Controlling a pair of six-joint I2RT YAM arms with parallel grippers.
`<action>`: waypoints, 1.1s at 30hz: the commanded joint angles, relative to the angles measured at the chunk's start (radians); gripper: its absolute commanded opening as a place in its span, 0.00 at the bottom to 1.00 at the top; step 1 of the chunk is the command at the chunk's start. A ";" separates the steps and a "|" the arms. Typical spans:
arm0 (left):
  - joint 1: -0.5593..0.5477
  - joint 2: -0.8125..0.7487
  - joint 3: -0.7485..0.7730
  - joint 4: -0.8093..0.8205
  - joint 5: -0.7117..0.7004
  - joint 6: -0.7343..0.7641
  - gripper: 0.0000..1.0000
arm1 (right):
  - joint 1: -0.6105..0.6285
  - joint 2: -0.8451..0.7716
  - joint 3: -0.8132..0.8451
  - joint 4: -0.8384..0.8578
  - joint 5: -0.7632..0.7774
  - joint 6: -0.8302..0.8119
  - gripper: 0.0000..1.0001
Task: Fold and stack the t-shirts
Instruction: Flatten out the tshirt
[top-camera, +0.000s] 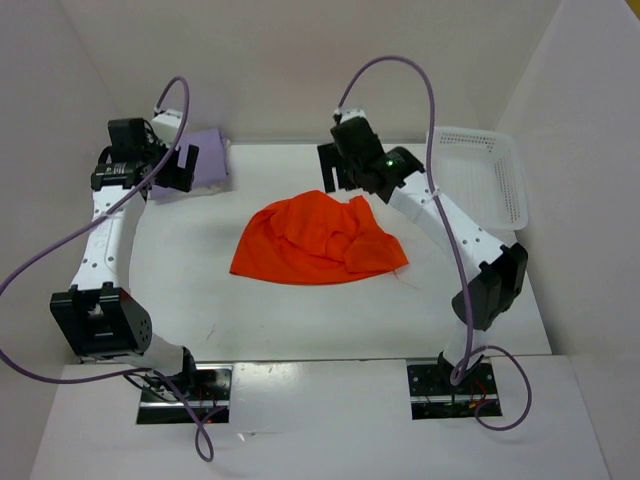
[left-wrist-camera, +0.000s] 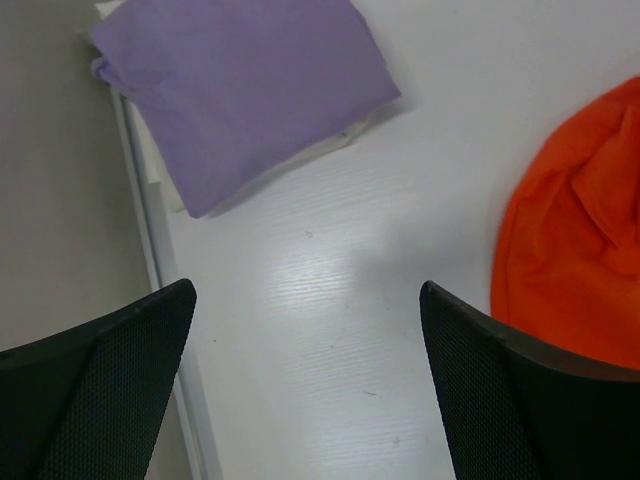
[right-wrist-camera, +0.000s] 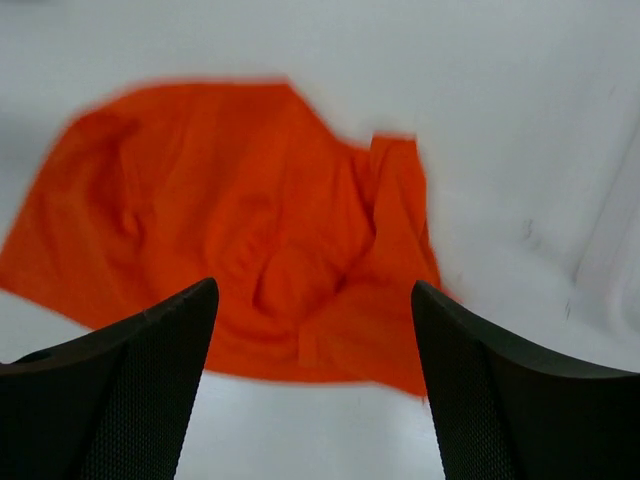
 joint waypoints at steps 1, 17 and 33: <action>-0.001 -0.037 -0.030 -0.040 0.140 0.058 0.99 | 0.030 -0.089 -0.236 0.005 -0.073 0.018 0.81; -0.312 0.009 -0.539 0.078 -0.148 0.147 0.99 | 0.099 0.116 -0.667 0.203 -0.038 0.189 0.83; -0.279 -0.021 -0.484 0.054 -0.116 0.104 0.99 | -0.142 -0.247 -0.564 -0.097 -0.265 0.236 0.06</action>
